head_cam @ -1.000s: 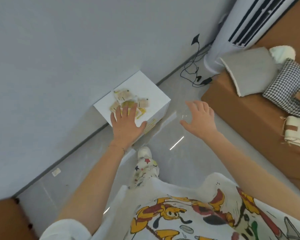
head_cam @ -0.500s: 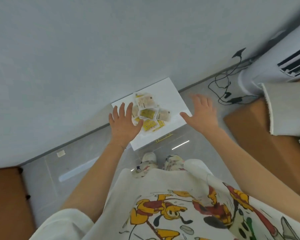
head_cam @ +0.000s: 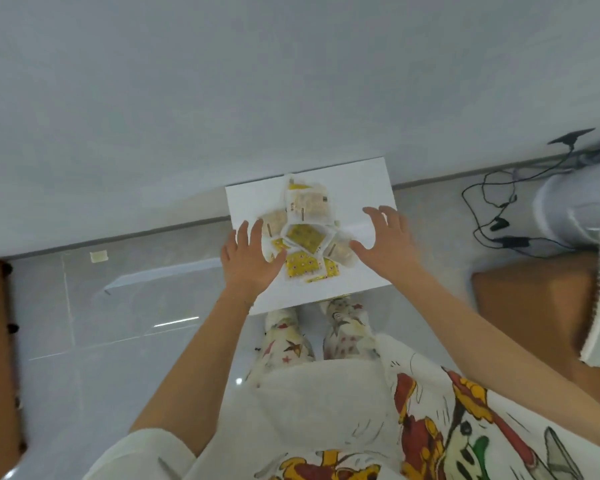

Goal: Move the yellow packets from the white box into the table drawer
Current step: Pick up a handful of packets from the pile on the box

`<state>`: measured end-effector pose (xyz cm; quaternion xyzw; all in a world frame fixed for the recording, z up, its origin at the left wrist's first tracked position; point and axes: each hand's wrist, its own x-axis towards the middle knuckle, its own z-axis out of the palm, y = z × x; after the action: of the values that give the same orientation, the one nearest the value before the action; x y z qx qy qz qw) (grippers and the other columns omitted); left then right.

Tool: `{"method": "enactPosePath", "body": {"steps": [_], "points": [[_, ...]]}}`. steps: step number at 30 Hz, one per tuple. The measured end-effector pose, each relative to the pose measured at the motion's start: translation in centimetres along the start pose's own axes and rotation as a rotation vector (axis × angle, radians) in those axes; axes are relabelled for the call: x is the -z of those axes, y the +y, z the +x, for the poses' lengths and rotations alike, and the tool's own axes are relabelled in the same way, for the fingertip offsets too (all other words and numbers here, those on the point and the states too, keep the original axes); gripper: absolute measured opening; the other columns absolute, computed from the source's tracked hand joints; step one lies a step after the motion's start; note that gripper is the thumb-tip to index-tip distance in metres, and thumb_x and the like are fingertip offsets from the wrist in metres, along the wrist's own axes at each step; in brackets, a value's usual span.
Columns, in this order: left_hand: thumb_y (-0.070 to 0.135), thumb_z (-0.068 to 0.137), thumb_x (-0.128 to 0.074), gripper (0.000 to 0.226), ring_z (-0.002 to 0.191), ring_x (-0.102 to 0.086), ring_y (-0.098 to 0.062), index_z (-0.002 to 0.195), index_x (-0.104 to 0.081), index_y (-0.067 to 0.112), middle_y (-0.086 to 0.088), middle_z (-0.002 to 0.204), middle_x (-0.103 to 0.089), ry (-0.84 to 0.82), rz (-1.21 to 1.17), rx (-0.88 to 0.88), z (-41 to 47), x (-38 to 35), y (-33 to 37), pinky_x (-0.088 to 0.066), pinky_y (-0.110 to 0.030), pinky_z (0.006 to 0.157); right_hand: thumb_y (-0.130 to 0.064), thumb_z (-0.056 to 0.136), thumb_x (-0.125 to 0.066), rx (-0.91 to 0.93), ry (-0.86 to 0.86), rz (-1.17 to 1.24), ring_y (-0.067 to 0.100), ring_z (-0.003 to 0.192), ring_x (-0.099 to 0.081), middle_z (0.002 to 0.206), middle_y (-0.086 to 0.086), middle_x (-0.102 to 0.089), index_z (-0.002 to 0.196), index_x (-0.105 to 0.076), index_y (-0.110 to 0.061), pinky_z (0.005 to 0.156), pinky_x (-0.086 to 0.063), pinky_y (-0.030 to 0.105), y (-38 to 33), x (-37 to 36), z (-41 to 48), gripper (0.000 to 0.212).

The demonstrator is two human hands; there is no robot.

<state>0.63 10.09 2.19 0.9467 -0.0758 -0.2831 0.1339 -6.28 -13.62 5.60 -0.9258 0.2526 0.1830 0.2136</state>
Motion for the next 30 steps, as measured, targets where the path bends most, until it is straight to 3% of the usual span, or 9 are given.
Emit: {"method": "enactPosePath", "body": {"steps": [7, 11, 13, 16, 19, 21, 25, 28, 30], "points": [[0.063, 0.069, -0.073, 0.114, 0.148, -0.001, -0.034, 0.154, -0.007, 0.024, -0.012, 0.162, 0.002, -0.08, -0.043, -0.002, 10.3, -12.6, -1.2, -0.013, -0.054, 0.117, -0.049, 0.077, -0.068, -0.163, -0.081, 0.097, 0.027, 0.135, -0.029, 0.149, 0.003, -0.029, 0.145, -0.032, -0.025, 0.101, -0.038, 0.046, 4.7, -12.7, 7.2, 0.08], [0.07, 0.057, -0.076, 0.132, 0.147, 0.016, -0.034, 0.154, 0.003, 0.027, -0.013, 0.16, 0.017, -0.071, -0.02, -0.049, 14.1, -15.4, -3.2, -0.001, -0.058, 0.116, -0.063, 0.073, -0.067, -0.358, -0.115, 0.218, 0.027, 0.141, -0.014, 0.152, 0.001, -0.016, 0.147, -0.025, -0.028, 0.11, -0.029, 0.051, 5.1, -18.0, 10.2, 0.092], [0.074, 0.055, -0.073, 0.132, 0.147, 0.016, -0.032, 0.154, 0.001, 0.028, -0.012, 0.16, 0.016, -0.022, -0.017, -0.078, 14.4, -16.0, -3.8, 0.0, -0.057, 0.115, -0.068, 0.071, -0.066, -0.404, -0.089, 0.261, 0.027, 0.145, -0.001, 0.156, 0.0, -0.004, 0.149, -0.019, -0.029, 0.114, -0.019, 0.054, 4.1, -19.8, 10.8, 0.098], [0.078, 0.055, -0.067, 0.129, 0.148, -0.002, -0.033, 0.154, -0.009, 0.02, -0.013, 0.161, -0.005, 0.073, -0.02, -0.08, 13.8, -16.4, -4.2, -0.011, -0.055, 0.114, -0.068, 0.071, -0.066, -0.431, -0.046, 0.267, 0.026, 0.146, 0.005, 0.159, 0.001, 0.001, 0.149, -0.014, -0.026, 0.116, -0.012, 0.055, 2.8, -21.1, 10.7, 0.103], [0.085, 0.054, -0.046, 0.124, 0.138, -0.026, -0.036, 0.151, -0.023, 0.012, -0.015, 0.149, -0.031, 0.148, -0.02, -0.042, 13.4, -16.4, -4.5, -0.029, -0.052, 0.105, -0.058, 0.069, -0.074, -0.409, 0.011, 0.31, 0.027, 0.14, -0.013, 0.151, 0.001, -0.014, 0.14, -0.03, -0.025, 0.109, -0.026, 0.05, 2.9, -21.1, 10.5, 0.09], [0.081, 0.058, -0.046, 0.117, 0.127, -0.035, -0.036, 0.148, -0.03, 0.01, -0.016, 0.138, -0.04, 0.176, -0.017, -0.019, 13.1, -16.5, -4.3, -0.034, -0.049, 0.097, -0.049, 0.068, -0.08, -0.408, -0.008, 0.369, 0.027, 0.131, -0.024, 0.143, 0.003, -0.02, 0.134, -0.036, -0.023, 0.104, -0.034, 0.046, 3.6, -20.6, 10.4, 0.083], [0.057, 0.072, -0.073, 0.089, 0.119, -0.04, -0.037, 0.141, -0.042, 0.009, -0.017, 0.128, -0.044, 0.198, -0.04, 0.021, 12.5, -16.8, -3.8, -0.034, -0.048, 0.095, -0.029, 0.069, -0.084, -0.395, -0.078, 0.584, 0.025, 0.12, -0.036, 0.131, 0.008, -0.024, 0.129, -0.041, -0.019, 0.098, -0.039, 0.033, 4.9, -19.5, 10.4, 0.075], [0.053, 0.078, -0.069, 0.068, 0.123, -0.041, -0.039, 0.131, -0.052, 0.013, -0.018, 0.131, -0.046, 0.26, -0.033, 0.053, 11.8, -17.0, -4.3, -0.036, -0.052, 0.097, -0.022, 0.07, -0.084, -0.364, -0.121, 0.606, 0.023, 0.106, -0.05, 0.122, 0.006, -0.037, 0.128, -0.046, -0.018, 0.091, -0.047, 0.031, 5.8, -18.6, 10.5, 0.07], [0.049, 0.084, -0.064, 0.055, 0.133, -0.034, -0.039, 0.126, -0.054, 0.014, -0.018, 0.142, -0.04, 0.266, -0.078, 0.094, 11.3, -17.2, -4.8, -0.033, -0.054, 0.102, -0.018, 0.071, -0.082, -0.337, -0.121, 0.633, 0.015, 0.095, -0.058, 0.112, 0.003, -0.053, 0.124, -0.05, -0.016, 0.078, -0.05, 0.021, 6.6, -17.8, 10.4, 0.062]]}}
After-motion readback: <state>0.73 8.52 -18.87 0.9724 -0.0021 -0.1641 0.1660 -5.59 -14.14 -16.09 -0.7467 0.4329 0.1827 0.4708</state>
